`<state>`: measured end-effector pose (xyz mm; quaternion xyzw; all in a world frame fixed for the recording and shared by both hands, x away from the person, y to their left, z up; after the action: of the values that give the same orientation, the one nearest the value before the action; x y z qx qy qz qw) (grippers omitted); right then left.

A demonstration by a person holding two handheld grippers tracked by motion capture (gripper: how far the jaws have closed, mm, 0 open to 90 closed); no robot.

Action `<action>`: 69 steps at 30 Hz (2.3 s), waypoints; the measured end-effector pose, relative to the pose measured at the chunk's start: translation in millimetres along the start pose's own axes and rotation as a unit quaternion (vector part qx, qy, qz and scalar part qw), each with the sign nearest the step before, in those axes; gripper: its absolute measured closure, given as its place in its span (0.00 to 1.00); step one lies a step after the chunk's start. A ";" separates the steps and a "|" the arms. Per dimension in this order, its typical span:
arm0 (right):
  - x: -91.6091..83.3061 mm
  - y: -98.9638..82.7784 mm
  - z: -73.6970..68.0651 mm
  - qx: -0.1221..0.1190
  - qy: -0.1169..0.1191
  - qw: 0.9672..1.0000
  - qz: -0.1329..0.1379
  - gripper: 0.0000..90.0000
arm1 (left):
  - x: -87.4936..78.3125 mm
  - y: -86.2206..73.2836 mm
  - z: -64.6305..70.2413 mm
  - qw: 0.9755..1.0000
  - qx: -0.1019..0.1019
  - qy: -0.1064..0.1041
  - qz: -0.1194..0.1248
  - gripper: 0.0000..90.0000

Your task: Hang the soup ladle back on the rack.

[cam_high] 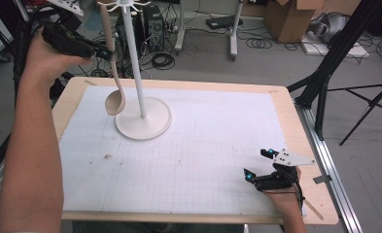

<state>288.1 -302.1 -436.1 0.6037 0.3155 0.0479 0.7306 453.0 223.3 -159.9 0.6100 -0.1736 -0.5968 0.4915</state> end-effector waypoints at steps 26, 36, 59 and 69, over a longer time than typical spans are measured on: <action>-0.9 1.2 -0.1 -0.001 -0.001 1.000 0.003 0.00 | 3.5 5.9 1.6 0.999 -0.012 0.010 -0.029 0.83; -1.5 1.4 -0.1 0.000 -0.001 1.000 0.003 0.00 | 10.1 8.7 1.8 0.999 -0.012 0.013 -0.046 0.83; -1.7 1.8 0.3 0.001 -0.001 1.000 0.005 0.00 | 7.7 14.7 6.5 0.998 -0.018 0.018 -0.059 0.83; -2.9 2.5 0.7 0.001 -0.001 1.000 0.007 0.00 | 13.4 16.0 7.9 0.998 -0.017 0.012 -0.065 0.83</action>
<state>286.9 -303.4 -432.6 0.6063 0.3104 0.0519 0.7303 454.9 202.2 -152.9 0.6184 -0.1175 -0.6231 0.4642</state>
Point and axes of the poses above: each handheld gripper's, and its own axes: x roughly forward along the jaws, y roughly out of its top, z roughly to its right, the point moved 3 cm from there along x, roughly forward along the jaws, and after that the axes turned 15 degrees about -y, right-handed, at the moved point
